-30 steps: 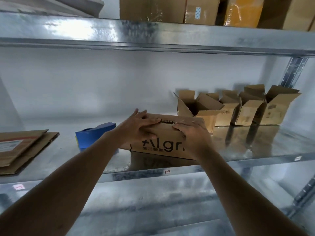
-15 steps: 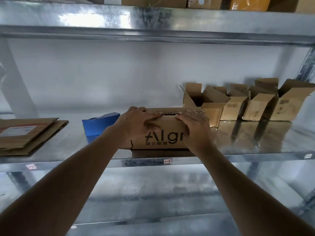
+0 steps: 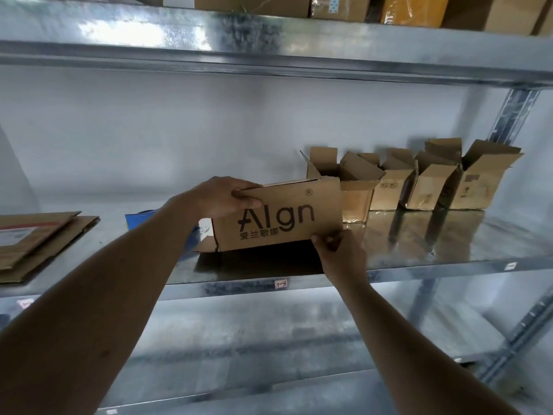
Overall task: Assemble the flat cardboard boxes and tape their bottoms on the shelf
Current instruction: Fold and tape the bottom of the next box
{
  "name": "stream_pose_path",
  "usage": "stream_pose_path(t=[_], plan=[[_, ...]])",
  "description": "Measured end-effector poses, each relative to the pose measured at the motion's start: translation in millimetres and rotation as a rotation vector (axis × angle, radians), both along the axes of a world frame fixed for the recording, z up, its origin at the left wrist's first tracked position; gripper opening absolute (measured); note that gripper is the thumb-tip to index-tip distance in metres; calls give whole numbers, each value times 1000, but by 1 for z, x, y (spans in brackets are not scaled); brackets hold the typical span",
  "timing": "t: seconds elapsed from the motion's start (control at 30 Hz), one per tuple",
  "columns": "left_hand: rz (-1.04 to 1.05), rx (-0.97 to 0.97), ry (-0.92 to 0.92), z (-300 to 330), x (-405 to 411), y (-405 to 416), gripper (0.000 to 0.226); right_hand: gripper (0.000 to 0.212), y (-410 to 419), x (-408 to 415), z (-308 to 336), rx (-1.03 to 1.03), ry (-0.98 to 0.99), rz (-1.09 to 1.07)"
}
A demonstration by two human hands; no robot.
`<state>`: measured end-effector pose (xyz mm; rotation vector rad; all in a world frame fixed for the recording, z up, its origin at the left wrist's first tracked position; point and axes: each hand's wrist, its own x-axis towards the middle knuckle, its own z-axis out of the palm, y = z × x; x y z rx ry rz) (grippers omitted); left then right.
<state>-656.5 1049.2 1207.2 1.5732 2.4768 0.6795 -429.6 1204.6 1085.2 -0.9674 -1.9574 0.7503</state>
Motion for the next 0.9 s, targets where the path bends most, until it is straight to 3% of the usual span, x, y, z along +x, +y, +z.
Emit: stream_pose_path(t=[0.1,0.43,0.57,0.67,0.9], plan=[[-2,27,-51,2,-5,-4,41,28,-1,-6,6,-163,193,60],[-5,51,-48,-4,-10,-9,48,29,3,0,16,-182,167,22],[-9,76,-21,5,-13,-6,52,28,4,2,19,-295,305,56],[-30,77,-25,13,-11,-1,44,32,3,0,28,-445,415,34],[-11,14,171,-1,6,9,48,33,12,9,24,-606,296,-25]])
